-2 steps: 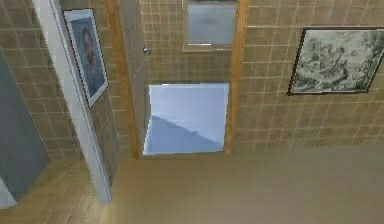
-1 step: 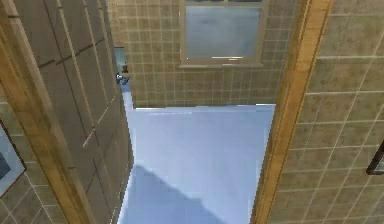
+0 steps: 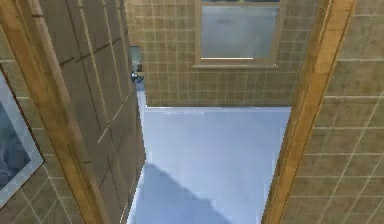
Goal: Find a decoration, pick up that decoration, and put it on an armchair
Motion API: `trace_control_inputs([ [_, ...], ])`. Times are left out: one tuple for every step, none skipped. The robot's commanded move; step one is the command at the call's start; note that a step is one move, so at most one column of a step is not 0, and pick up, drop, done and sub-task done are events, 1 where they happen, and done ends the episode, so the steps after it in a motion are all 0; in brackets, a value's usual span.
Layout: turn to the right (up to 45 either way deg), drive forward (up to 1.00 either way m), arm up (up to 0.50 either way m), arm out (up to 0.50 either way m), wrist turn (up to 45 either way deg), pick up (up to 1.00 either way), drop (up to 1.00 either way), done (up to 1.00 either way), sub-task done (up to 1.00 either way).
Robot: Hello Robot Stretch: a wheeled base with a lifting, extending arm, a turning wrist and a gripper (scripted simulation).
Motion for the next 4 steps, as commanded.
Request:
trace_control_inputs([
  [0.0,1.00,0.00,0.00,0.0,0.00,0.00,0.00,0.00],
  [0.0,0.75,0.00,0.00,0.0,0.00,0.00,0.00,0.00],
  [45.0,0.00,0.00,0.00,0.0,0.00,0.00,0.00,0.00],
  [0.0,0.20,0.00,0.00,0.0,0.00,0.00,0.00,0.00],
])
